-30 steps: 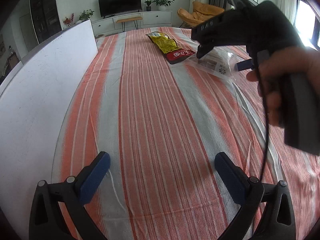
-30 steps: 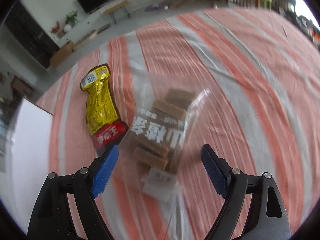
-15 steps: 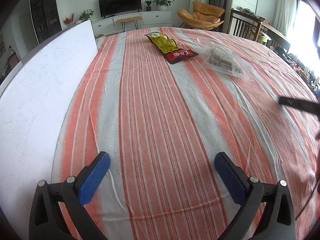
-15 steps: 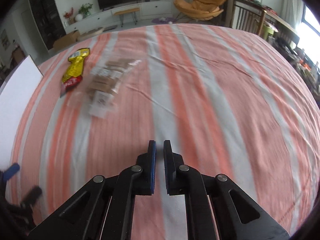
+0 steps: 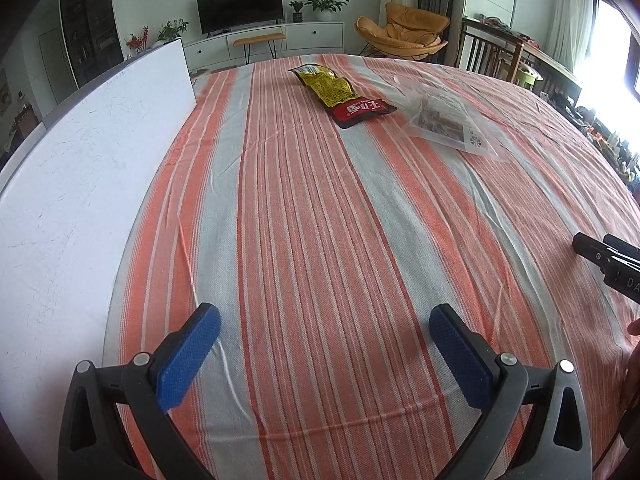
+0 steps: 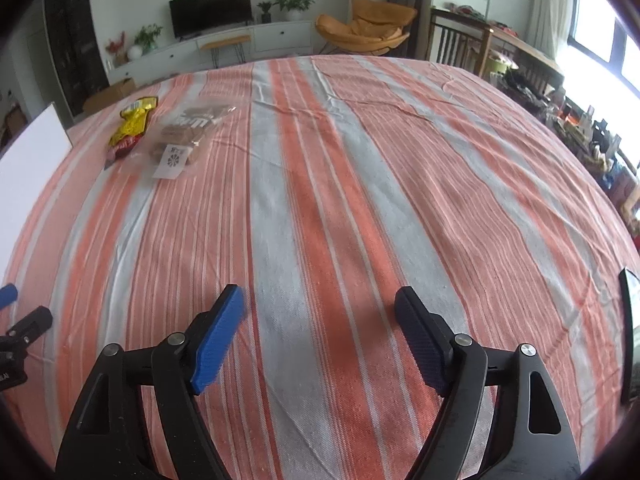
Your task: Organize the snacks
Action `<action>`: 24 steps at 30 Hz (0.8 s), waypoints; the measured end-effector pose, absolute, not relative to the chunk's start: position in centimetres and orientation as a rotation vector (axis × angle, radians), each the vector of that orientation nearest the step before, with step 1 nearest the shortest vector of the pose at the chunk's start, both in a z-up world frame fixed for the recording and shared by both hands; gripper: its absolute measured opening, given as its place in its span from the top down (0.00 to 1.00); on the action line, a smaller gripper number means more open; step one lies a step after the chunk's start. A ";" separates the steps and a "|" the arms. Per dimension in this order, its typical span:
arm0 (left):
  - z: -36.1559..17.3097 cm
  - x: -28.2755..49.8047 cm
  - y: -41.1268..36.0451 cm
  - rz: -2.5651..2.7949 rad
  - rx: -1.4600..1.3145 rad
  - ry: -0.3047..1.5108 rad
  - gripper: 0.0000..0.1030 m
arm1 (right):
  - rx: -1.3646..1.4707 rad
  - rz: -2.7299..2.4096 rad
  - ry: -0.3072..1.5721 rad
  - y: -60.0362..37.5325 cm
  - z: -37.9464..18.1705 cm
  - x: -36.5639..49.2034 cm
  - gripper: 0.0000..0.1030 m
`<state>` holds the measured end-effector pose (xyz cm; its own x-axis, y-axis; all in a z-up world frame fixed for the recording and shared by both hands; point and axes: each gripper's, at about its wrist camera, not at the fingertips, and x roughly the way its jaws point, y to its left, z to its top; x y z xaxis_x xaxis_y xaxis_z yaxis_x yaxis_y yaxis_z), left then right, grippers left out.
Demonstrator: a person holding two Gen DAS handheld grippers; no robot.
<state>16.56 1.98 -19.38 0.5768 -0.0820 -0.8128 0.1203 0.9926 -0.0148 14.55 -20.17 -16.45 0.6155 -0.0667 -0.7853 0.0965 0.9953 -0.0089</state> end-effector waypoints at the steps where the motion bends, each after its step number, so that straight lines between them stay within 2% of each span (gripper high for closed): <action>1: -19.4 16.6 2.0 -0.118 0.044 0.949 0.00 | 0.041 -0.095 0.903 -20.3 -16.5 14.6 0.20; 24: -19.4 16.5 2.0 -0.116 0.045 0.949 0.00 | 0.040 -0.101 0.905 -20.4 -16.5 14.4 0.18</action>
